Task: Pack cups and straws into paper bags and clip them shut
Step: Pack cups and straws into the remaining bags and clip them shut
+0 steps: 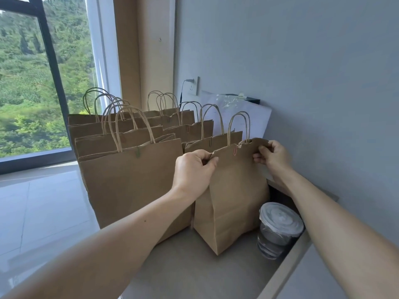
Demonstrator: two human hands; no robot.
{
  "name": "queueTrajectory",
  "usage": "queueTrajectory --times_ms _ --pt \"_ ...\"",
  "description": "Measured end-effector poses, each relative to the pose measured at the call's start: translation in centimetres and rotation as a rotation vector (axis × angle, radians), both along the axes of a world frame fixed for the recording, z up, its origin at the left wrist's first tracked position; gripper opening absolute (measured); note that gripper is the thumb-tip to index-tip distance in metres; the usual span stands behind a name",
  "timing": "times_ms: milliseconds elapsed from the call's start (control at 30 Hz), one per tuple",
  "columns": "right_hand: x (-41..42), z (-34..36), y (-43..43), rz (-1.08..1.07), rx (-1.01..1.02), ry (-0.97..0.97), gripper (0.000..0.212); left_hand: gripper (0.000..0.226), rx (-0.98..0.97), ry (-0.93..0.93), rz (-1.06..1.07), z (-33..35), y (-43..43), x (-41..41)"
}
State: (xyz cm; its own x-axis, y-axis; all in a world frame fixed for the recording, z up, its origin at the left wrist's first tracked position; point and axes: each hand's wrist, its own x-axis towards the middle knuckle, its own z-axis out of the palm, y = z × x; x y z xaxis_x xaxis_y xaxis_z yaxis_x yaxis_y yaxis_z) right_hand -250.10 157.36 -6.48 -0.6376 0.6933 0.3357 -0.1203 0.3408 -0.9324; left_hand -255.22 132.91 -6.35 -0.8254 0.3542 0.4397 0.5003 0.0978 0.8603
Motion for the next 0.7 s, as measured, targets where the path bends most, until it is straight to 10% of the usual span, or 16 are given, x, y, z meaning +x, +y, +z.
queueTrajectory --times_ms 300,467,600,700 --pt "1.6 -0.8 -0.7 -0.019 -0.017 -0.006 0.010 0.020 -0.074 0.038 -0.005 -1.0 -0.1 0.2" --pt "5.1 -0.2 -2.5 -0.058 0.028 -0.123 0.049 0.010 -0.228 0.087 -0.001 -0.3 -0.2 1.4" --pt "10.0 0.1 -4.2 -0.091 0.258 -0.348 0.058 0.078 -0.524 0.406 0.093 0.1 -1.0 3.6" --pt "14.0 0.1 -5.8 -0.083 0.411 -0.446 0.059 0.089 -0.821 0.787 0.228 0.7 -1.6 6.6"
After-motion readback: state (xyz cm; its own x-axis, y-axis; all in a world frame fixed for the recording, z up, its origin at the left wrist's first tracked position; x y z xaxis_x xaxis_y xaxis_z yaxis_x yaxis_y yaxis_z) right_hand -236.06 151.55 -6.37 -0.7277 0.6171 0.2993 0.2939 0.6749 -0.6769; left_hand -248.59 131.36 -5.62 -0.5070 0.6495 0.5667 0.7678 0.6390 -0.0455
